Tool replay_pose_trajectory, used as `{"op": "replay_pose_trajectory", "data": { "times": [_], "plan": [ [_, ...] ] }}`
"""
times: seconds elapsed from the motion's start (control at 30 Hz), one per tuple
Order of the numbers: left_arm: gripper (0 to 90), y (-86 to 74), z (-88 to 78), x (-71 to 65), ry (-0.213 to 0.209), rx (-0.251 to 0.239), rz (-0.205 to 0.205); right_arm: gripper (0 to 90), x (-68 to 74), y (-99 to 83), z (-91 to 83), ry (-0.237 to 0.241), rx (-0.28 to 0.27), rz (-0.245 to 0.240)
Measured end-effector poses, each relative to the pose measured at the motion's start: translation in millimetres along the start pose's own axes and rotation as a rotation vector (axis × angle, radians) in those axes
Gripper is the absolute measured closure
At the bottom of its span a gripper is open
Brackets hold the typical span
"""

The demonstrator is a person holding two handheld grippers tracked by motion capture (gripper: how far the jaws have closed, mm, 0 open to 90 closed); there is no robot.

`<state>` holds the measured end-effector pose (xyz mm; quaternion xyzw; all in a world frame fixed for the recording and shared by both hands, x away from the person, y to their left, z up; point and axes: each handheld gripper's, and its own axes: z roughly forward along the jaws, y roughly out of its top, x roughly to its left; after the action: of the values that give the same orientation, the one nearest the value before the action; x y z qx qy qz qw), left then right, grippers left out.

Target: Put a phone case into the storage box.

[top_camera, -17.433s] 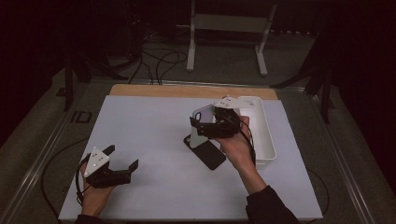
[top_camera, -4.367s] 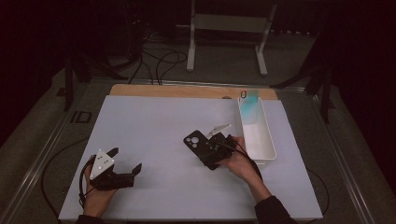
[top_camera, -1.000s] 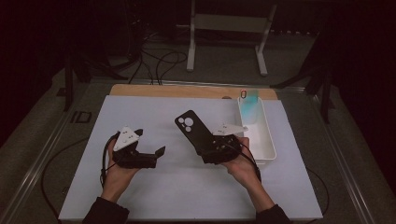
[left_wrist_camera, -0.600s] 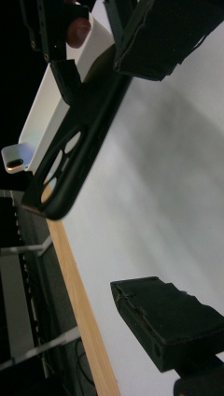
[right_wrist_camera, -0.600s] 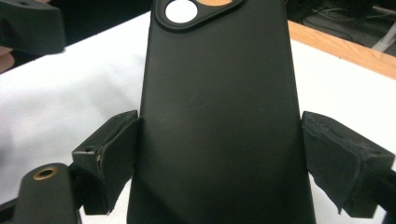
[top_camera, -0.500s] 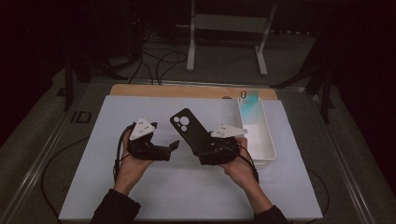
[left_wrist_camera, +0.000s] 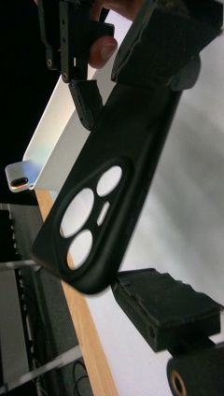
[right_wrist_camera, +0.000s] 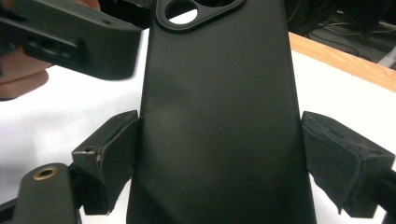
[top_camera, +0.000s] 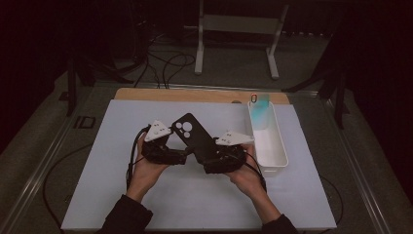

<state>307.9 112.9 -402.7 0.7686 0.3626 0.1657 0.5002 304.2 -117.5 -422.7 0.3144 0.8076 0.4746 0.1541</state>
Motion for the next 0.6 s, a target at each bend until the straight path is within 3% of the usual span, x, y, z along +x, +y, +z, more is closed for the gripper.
{"op": "replay_pose_trajectory", "data": {
  "times": [0.23,0.6],
  "plan": [
    [20.2,1.2,4.1,-3.2,-0.006,0.008,-0.031,14.3,4.4,2.2,1.5,0.008,-0.017,-0.001],
    [59.9,3.0,7.1,-11.1,-0.106,-0.012,-0.035,14.2,12.1,4.6,6.2,-0.003,-0.048,0.012]
  ]
}}
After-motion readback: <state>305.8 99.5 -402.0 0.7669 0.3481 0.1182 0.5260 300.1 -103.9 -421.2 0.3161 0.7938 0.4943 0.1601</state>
